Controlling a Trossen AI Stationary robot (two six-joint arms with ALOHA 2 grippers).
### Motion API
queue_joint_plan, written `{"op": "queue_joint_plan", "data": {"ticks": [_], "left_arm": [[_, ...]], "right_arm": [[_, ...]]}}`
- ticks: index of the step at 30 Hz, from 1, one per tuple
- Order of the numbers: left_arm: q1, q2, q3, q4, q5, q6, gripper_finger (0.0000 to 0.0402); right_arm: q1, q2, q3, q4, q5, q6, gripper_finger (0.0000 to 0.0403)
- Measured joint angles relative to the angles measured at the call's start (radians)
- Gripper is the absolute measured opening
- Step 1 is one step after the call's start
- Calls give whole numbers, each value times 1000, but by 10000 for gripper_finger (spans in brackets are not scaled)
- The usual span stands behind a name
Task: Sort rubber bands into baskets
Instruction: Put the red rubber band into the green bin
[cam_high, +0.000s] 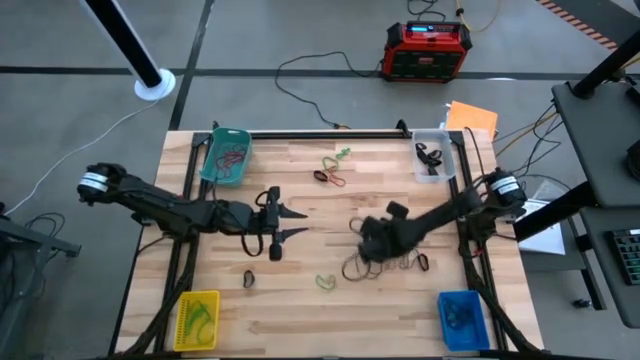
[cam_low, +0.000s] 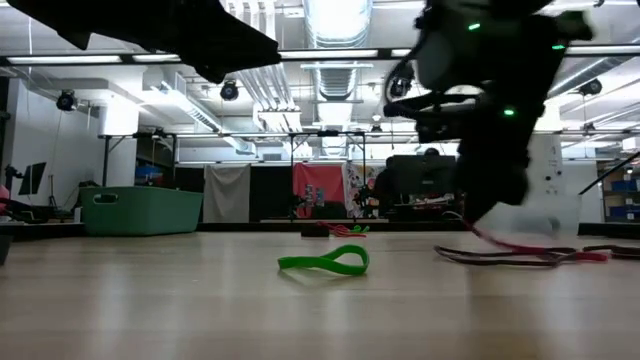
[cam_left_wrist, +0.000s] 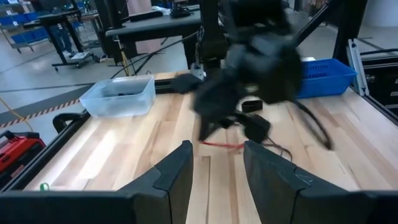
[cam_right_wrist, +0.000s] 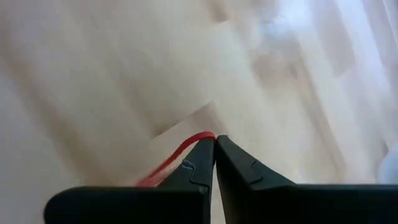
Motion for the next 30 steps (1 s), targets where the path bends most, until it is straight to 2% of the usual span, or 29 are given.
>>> {"op": "queue_joint_plan", "data": {"ticks": [2, 7, 12, 17, 25, 30], "left_arm": [[-1, 5, 3, -1, 0, -10, 128], [-1, 15, 2, 2, 0, -15, 128], [-5, 28, 0, -2, 0, -26, 128], [-6, 40, -1, -2, 0, -26, 128], [-7, 58, -1, -1, 0, -41, 128], [-7, 72, -2, 0, 0, -41, 128]], "right_arm": [[-30, -31, 0, -2, -42, -8, 9], [-97, -116, -2, -2, -245, 70, 13], [-106, -171, -4, -9, -260, 102, 42], [-108, -181, -5, -8, -260, 118, 98], [-108, -110, -23, -3, -284, 212, 202], [-131, -69, -68, 80, -305, 208, 244]]}}
